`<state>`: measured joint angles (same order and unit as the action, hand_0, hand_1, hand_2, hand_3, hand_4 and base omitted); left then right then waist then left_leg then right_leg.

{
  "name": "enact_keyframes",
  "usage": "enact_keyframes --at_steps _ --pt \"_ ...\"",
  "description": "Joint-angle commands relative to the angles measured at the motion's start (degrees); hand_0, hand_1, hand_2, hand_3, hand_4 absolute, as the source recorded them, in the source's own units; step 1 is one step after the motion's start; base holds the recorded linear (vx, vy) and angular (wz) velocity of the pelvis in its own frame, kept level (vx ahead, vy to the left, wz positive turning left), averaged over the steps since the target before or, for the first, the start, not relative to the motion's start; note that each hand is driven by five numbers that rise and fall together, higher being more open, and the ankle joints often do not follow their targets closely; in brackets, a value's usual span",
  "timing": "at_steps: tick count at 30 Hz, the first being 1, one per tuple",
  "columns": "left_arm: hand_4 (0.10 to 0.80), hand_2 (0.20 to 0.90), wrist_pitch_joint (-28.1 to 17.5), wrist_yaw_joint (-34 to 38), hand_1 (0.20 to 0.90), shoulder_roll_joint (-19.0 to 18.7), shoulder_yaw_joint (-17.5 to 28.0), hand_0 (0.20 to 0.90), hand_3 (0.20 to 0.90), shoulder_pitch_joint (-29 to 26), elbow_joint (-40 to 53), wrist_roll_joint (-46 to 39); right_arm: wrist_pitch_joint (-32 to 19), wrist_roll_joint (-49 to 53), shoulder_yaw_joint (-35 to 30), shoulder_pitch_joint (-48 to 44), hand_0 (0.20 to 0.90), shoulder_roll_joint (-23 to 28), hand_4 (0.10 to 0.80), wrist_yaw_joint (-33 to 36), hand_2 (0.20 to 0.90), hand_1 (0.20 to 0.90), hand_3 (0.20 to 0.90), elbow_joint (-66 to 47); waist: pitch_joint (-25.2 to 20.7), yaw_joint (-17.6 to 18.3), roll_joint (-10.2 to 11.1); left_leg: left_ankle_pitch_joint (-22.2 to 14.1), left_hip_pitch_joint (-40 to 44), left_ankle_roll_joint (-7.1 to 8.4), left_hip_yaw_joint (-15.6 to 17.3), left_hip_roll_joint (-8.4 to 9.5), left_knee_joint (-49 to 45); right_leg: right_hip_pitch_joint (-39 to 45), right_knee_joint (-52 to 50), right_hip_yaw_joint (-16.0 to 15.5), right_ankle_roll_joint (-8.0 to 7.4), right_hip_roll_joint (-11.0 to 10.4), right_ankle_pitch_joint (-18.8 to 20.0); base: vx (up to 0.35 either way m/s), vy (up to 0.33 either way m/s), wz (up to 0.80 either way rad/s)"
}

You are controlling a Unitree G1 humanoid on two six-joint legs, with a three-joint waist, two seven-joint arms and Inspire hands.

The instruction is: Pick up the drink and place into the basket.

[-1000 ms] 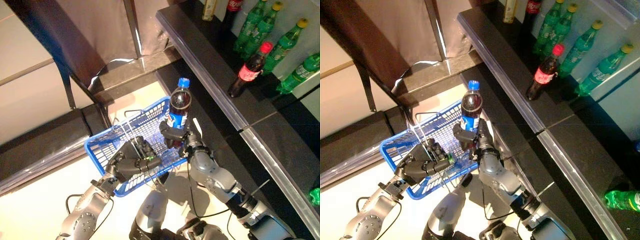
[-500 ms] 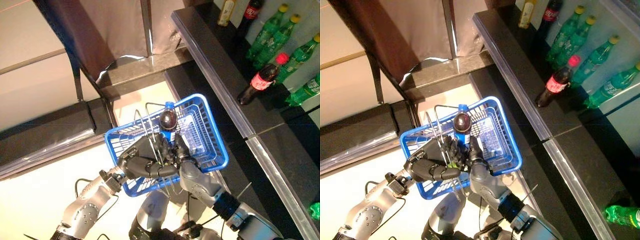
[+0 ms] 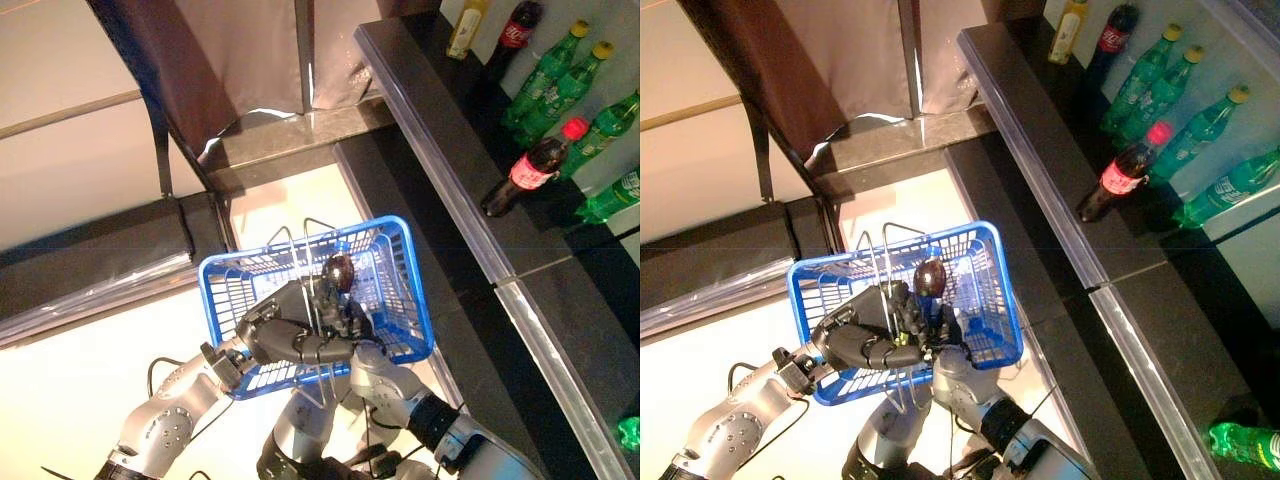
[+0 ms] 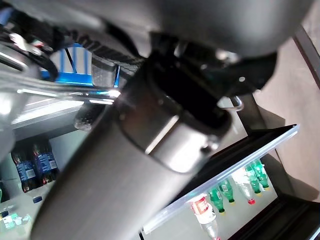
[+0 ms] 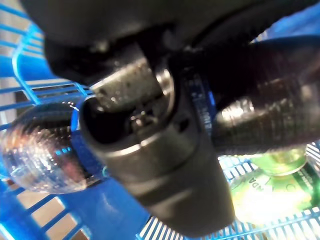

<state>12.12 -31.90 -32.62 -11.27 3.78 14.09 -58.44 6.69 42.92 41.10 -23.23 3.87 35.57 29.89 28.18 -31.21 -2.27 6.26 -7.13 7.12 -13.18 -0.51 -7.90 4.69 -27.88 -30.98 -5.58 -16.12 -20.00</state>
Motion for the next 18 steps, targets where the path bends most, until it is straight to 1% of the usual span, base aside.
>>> enact_keyframes --at_steps 1,4,7,8,14,15,17,18 --pt "0.1 0.3 -9.78 -10.75 0.3 6.03 -0.8 0.3 0.2 -6.76 18.78 -6.87 -10.36 -0.36 1.75 -3.69 0.3 -9.33 0.1 1.24 0.3 0.3 0.2 -2.91 -8.2 1.98 -0.32 -3.36 -1.97 -1.82 -2.2 3.42 -4.5 2.45 10.97 0.19 2.41 5.1 11.39 0.0 0.0 0.0" --pt "0.1 0.3 -10.06 -10.55 0.3 6.06 -1.08 0.3 0.2 -7.02 18.98 -7.13 -10.66 0.23 1.51 -3.63 0.3 -9.57 0.1 0.79 0.3 0.3 0.2 -2.14 -7.9 2.08 -0.46 -3.26 -2.1 -1.88 -2.17 3.46 -4.38 2.18 10.98 0.34 2.3 5.07 11.51 -0.012 0.0 -0.01" --pt "0.1 0.3 -10.42 -10.49 0.3 5.85 -1.6 0.3 0.2 -7.39 19.24 -7.19 -12.04 5.03 1.17 -3.67 0.3 -10.21 0.1 -0.42 0.3 0.3 0.2 -0.69 -7.43 1.96 -0.6 -2.99 -2.31 -1.85 -2.26 3.61 -4.13 2.04 11.32 0.38 2.1 5.02 11.84 -0.015 -0.004 -0.03" --pt "0.1 0.3 -10.42 -10.49 0.3 5.85 -1.6 0.3 0.2 -7.4 19.24 -7.18 -12.05 5.04 1.15 -3.69 0.3 -10.22 0.1 -0.44 0.3 0.3 0.2 -0.66 -7.43 1.95 -0.6 -2.99 -2.31 -1.85 -2.26 3.61 -4.12 2.04 11.32 0.38 2.1 5.02 11.84 0.0 0.0 0.0" --pt "0.1 0.3 -9.86 -9.96 0.3 6.02 -1.89 0.3 0.2 -7.92 18.76 -7.22 -15.75 12.28 -2.03 -4.95 0.3 -11.88 0.1 1.19 0.3 0.3 0.2 2.64 -7.08 1.45 -0.27 -2.99 -2.24 -1.92 -2.55 3.6 -4.06 2.05 11.18 -0.07 2.08 5.02 12.03 0.006 -0.005 0.0" --pt "0.1 0.3 -9.93 -9.88 0.3 5.73 -1.93 0.3 0.2 -8.07 18.75 -7.49 -16.7 16.09 -2.96 -5.24 0.3 -12.54 0.1 0.85 0.3 0.3 0.2 3.63 -6.94 1.34 -0.17 -3.04 -2.17 -1.92 -2.57 3.58 -4.02 2.11 11.23 -0.07 2.08 5.11 12.11 0.0 0.0 0.0" --pt "0.1 0.3 -9.8 -9.88 0.3 5.6 -1.88 0.3 0.2 -8.14 18.67 -7.81 -17.23 19.25 -3.6 -5.47 0.3 -12.96 0.1 0.43 0.3 0.3 0.2 4.25 -6.86 1.25 -0.1 -3.07 -2.15 -1.95 -2.56 3.59 -4.05 2.12 11.17 -0.1 2.1 5.14 12.11 0.0 0.0 0.0" --pt "0.1 0.3 -9.47 -9.65 0.3 5.56 -1.94 0.3 0.2 -8.4 18.55 -8.21 -18.12 22.84 -4.73 -5.6 0.3 -13.59 0.1 -0.45 0.3 0.3 0.2 5.34 -6.79 1.08 0.05 -3.15 -2.07 -1.98 -2.54 3.49 -4.06 2.13 10.96 -0.33 2.14 5.12 12.07 0.031 -0.022 0.01"
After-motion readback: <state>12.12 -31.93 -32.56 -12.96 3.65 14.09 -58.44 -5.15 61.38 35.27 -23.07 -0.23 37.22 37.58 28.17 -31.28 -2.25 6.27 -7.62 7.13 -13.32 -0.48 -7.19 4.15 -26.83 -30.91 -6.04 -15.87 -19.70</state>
